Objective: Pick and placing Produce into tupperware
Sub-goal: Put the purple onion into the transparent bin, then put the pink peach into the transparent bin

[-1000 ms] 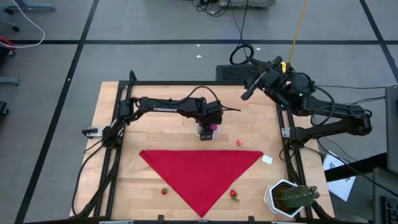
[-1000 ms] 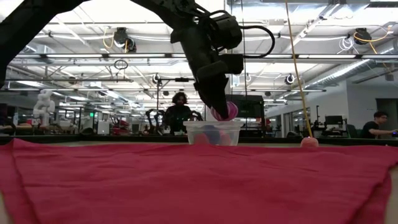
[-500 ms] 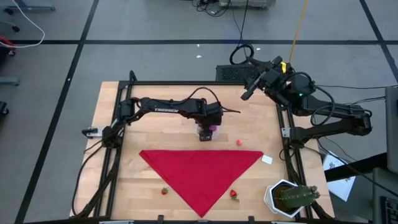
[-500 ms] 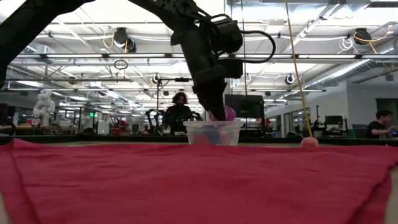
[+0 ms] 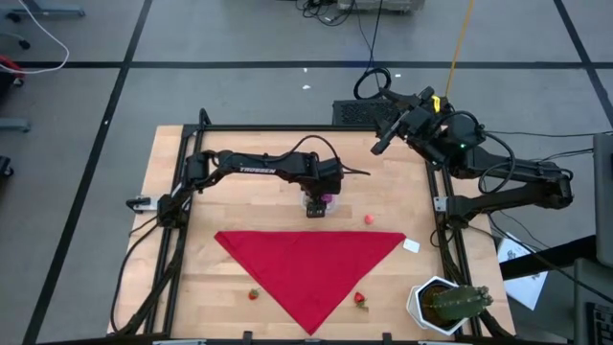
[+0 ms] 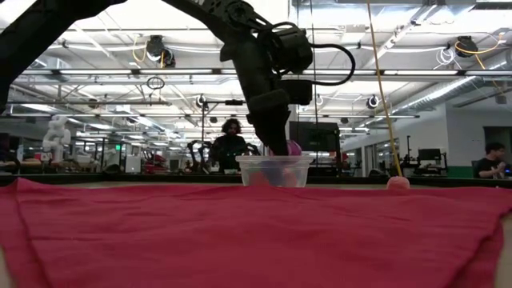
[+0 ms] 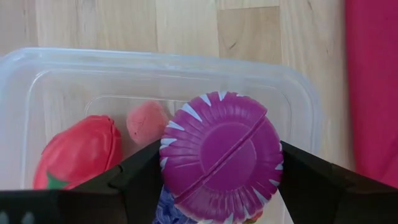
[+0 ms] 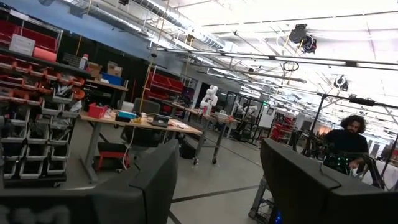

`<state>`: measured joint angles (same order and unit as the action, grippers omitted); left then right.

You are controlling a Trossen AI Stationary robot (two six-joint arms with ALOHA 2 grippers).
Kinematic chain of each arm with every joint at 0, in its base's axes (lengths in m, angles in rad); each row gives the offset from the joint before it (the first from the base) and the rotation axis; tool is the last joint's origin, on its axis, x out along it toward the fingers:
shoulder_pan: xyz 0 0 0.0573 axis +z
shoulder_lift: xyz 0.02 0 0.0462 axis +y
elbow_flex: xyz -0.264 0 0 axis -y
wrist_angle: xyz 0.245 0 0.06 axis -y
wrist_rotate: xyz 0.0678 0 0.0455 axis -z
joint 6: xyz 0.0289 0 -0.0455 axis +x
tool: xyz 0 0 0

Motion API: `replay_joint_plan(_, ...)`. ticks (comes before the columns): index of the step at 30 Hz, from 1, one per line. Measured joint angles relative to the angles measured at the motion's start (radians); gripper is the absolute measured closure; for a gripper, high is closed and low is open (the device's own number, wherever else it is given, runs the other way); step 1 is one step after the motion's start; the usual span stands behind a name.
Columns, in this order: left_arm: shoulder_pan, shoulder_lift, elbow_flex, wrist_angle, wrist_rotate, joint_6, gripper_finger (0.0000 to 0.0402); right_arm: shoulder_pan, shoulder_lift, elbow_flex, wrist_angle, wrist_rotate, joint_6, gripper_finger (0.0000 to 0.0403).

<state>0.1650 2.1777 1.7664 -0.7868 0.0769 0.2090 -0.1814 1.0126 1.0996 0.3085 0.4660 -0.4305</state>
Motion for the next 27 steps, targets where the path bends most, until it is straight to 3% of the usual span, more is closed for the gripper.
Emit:
replay_joint_plan(6,0.000,0.000,0.000,-0.001,0.000,0.013,0.0123,0.000,0.000,0.000,0.000,0.000,0.000,0.0183)
replay_joint_plan(11,0.000,0.000,0.000,-0.001,-0.003,0.031,0.0099,0.000,0.000,0.000,0.000,0.000,0.000,0.0183)
replay_joint_plan(19,0.001,-0.002,0.000,0.003,-0.113,0.000,0.0049,0.000,0.000,0.000,0.000,0.000,0.000,0.0183)
replay_joint_plan(27,-0.002,-0.129,0.001,-0.034,-0.110,0.016,0.0041,0.000,0.000,0.000,-0.005,0.000,0.005,0.0183)
